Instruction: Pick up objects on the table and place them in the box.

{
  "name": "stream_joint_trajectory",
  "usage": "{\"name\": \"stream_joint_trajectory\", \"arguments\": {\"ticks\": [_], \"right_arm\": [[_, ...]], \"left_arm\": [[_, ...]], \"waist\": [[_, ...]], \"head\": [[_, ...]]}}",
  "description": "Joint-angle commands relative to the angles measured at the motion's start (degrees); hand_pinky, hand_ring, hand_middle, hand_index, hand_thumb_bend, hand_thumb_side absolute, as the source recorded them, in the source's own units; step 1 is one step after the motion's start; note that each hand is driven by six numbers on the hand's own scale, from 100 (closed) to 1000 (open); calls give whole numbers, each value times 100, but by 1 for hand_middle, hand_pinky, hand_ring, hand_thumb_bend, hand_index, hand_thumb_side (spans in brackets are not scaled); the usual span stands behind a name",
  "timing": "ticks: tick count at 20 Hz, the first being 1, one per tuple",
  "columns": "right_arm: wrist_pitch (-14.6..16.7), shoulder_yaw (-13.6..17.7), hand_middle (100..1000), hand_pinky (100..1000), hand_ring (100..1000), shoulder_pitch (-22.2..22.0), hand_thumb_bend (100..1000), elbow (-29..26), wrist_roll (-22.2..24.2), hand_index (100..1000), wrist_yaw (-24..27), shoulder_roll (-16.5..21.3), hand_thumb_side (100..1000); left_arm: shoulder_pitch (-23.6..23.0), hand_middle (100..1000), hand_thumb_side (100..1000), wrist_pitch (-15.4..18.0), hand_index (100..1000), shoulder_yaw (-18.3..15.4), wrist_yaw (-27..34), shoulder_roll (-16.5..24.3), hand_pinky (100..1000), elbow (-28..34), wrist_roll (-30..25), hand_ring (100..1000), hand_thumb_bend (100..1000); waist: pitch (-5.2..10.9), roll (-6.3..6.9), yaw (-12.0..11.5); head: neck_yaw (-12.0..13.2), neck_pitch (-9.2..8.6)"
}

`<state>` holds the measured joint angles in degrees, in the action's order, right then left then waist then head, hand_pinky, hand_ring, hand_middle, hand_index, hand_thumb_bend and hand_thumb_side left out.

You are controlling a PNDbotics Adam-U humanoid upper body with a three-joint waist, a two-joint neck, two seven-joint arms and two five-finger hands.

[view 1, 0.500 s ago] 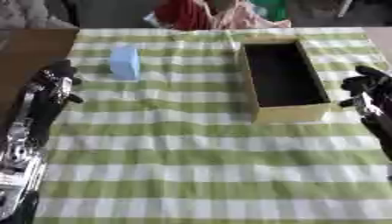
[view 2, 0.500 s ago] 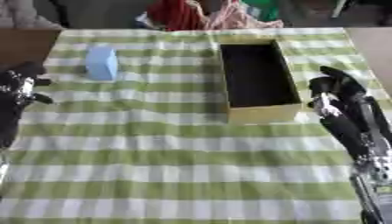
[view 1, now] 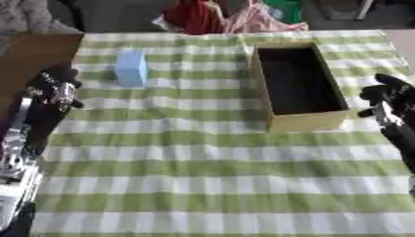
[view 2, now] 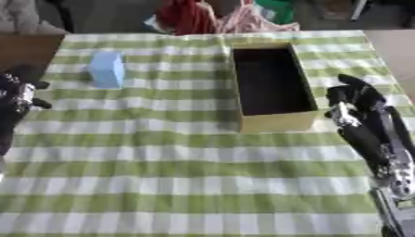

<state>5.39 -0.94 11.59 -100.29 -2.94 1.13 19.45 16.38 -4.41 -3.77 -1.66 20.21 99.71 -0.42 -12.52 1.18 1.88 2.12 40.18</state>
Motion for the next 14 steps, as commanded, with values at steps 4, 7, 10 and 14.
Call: {"name": "stream_joint_trajectory", "arguments": {"ticks": [4, 7, 10, 14], "right_arm": [[4, 42, 675, 582, 766, 17, 100, -25, 54, 876, 14, 126, 499], [3, 29, 673, 582, 766, -15, 100, -5, 74, 875, 7, 153, 498], [1, -11, 671, 582, 766, -28, 100, 12, 115, 875, 12, 159, 496], [1, -82, 668, 582, 766, -24, 100, 29, 205, 876, 19, 148, 496]], "left_arm": [[548, 776, 130, 32, 852, 431, -538, 968, 656, -134, -547, 789, 100], [975, 783, 100, 17, 860, 773, -813, 1415, 703, -479, -823, 795, 199], [1443, 799, 144, -2, 871, 1129, -1103, 1885, 753, -935, -1112, 811, 414], [2056, 817, 199, -44, 887, 1574, -1480, 2498, 791, -1547, -1489, 820, 596]], "waist": [[147, 82, 38], [189, 135, 71], [220, 164, 136], [238, 175, 270]], "head": [[-14, -60], [-14, -35], [22, -37], [111, -54]]}}
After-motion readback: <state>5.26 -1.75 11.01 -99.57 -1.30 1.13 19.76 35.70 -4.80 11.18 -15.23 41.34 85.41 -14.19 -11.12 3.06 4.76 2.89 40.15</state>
